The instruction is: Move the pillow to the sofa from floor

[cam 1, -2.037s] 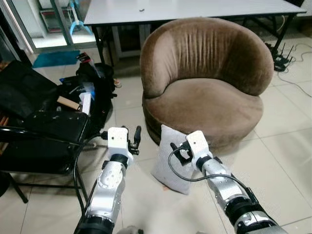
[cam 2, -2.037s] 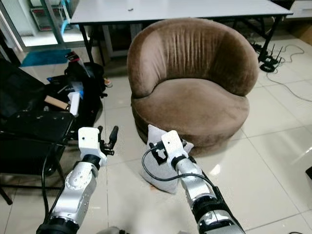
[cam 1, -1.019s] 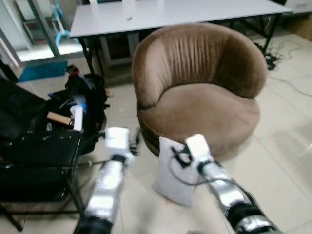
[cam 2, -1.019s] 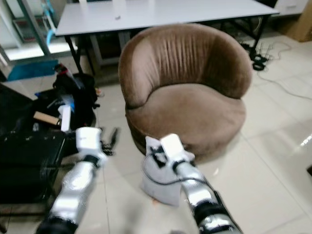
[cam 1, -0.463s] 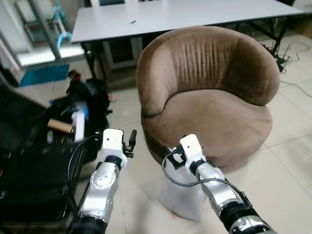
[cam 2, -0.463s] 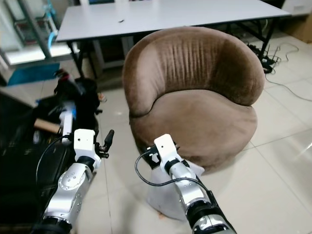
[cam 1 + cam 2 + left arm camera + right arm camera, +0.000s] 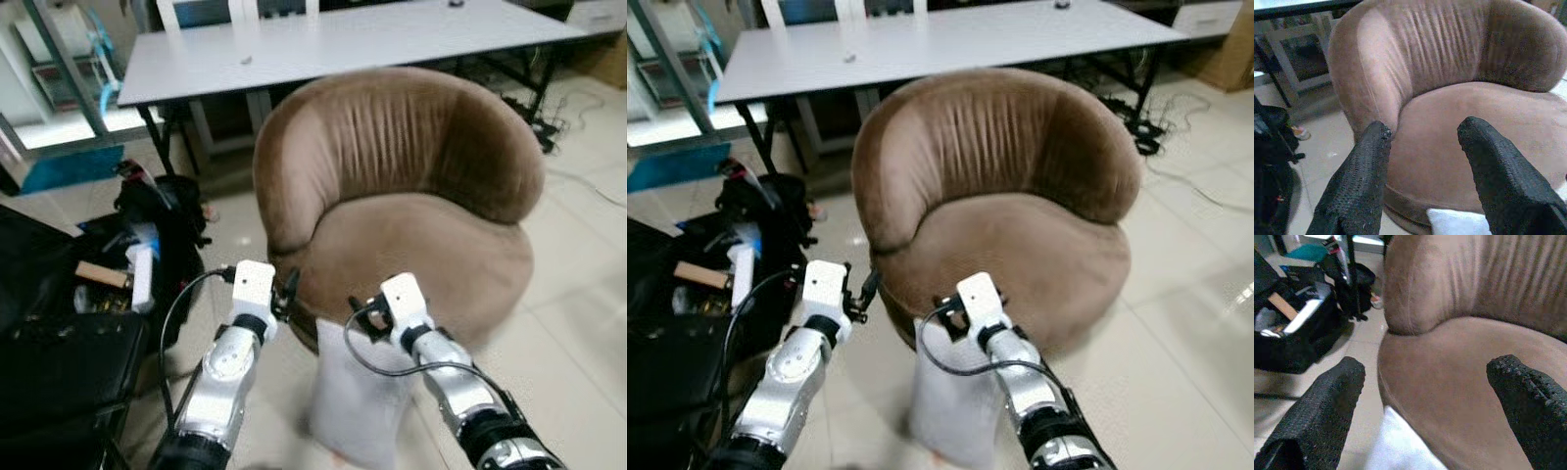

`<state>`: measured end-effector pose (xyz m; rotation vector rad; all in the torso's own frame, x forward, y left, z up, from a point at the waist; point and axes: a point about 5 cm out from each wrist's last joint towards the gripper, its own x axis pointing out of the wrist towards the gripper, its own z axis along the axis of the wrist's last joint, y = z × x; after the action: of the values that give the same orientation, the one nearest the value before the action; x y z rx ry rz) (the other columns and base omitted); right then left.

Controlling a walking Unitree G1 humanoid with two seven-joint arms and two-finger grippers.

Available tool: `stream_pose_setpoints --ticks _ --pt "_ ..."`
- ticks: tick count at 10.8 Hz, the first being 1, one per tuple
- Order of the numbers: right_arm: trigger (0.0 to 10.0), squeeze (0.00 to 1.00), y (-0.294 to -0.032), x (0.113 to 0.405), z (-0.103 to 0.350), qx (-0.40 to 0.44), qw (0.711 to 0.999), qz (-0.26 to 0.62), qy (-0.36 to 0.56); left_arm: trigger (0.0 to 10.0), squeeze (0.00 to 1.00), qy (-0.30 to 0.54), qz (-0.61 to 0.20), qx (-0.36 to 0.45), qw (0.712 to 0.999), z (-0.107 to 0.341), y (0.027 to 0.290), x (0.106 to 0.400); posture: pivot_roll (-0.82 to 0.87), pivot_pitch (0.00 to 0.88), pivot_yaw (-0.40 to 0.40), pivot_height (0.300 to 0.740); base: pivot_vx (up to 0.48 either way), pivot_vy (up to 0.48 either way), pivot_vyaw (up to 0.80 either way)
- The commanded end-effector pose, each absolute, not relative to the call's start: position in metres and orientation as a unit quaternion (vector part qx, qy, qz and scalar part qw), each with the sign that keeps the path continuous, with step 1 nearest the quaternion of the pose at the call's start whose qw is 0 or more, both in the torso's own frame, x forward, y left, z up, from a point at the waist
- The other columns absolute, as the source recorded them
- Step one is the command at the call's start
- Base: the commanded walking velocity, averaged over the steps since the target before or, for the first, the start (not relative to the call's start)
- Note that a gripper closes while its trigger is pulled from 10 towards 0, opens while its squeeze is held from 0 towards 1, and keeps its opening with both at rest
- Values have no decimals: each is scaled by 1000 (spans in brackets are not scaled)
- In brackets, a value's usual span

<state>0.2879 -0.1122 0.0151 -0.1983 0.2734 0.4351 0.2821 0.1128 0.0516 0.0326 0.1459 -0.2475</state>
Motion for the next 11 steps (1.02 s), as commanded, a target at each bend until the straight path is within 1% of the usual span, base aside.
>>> stream_pose_setpoints --ticks 1,2,4,9,11 --pt "10000 0 -104 289 19 -95 961 227 125 10000 0 75 -118 30 990 49 119 280 -105 0 51 727 0 0 0" --pt "10000 0 -104 288 18 -96 961 228 125 10000 0 73 -111 30 991 50 120 281 -106 0 51 727 0 0 0" --pt "10000 0 -104 288 18 -96 961 228 125 10000 0 71 -105 62 990 51 121 282 -106 0 51 727 294 -377 0" --pt "10000 0 -104 287 18 -96 961 228 127 10000 0 72 -104 51 991 51 120 281 -108 0 52 727 331 -343 0" --pt "10000 0 -104 287 17 -96 960 229 129 10000 0 82 -103 49 990 48 119 280 -105 0 53 727 0 0 0"
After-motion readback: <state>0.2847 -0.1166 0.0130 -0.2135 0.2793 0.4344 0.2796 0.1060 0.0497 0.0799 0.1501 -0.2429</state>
